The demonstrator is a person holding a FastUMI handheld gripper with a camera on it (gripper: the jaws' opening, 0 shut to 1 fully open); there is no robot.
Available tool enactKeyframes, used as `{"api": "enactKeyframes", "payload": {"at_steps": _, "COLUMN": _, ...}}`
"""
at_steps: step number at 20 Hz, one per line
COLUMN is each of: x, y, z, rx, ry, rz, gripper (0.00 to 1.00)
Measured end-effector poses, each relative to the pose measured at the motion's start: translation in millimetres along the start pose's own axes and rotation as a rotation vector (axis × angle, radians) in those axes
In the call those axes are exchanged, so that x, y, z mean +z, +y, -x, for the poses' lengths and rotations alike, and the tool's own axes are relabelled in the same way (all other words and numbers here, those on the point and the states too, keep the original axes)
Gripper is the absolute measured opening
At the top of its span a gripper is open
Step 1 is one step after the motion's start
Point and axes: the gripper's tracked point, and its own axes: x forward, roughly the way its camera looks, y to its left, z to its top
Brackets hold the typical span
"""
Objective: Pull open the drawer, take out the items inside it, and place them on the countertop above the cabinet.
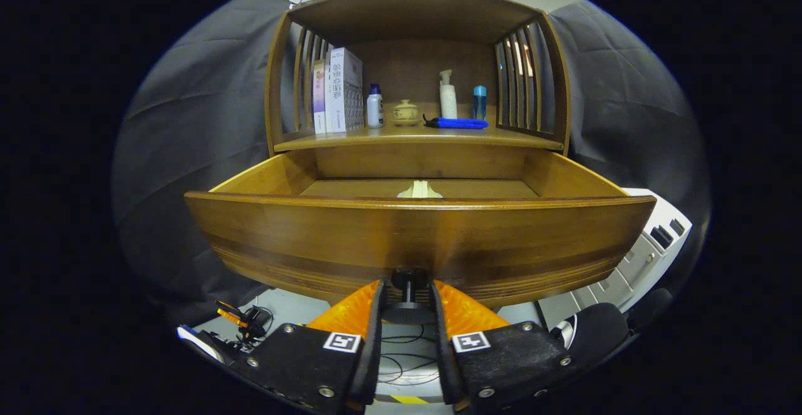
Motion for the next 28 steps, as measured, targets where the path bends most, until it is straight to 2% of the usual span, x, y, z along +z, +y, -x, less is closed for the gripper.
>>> {"api": "enactKeyframes", "payload": {"at_steps": 5, "x": 34.2, "y": 5.5, "z": 28.2, "rx": 0.026, "ry": -0.076, "rz": 0.028, "gripper": 0.95}}
{"api": "enactKeyframes", "payload": {"at_steps": 8, "x": 71.8, "y": 15.8, "z": 40.1, "rx": 0.051, "ry": -0.138, "rz": 0.060, "gripper": 0.95}}
{"api": "enactKeyframes", "payload": {"at_steps": 11, "x": 104.3, "y": 14.1, "z": 36.9, "rx": 0.019, "ry": -0.157, "rz": 0.089, "gripper": 0.95}}
{"api": "enactKeyframes", "payload": {"at_steps": 15, "x": 140.0, "y": 12.0, "z": 12.6, "rx": -0.017, "ry": -0.135, "rz": 0.062, "gripper": 0.95}}
{"api": "enactKeyframes", "payload": {"at_steps": 21, "x": 161.6, "y": -11.5, "z": -38.3, "rx": -0.115, "ry": -0.010, "rz": 0.019, "gripper": 0.95}}
{"api": "enactKeyframes", "payload": {"at_steps": 28, "x": 150.5, "y": -15.8, "z": -101.5, "rx": -0.149, "ry": 0.172, "rz": -0.018, "gripper": 0.95}}
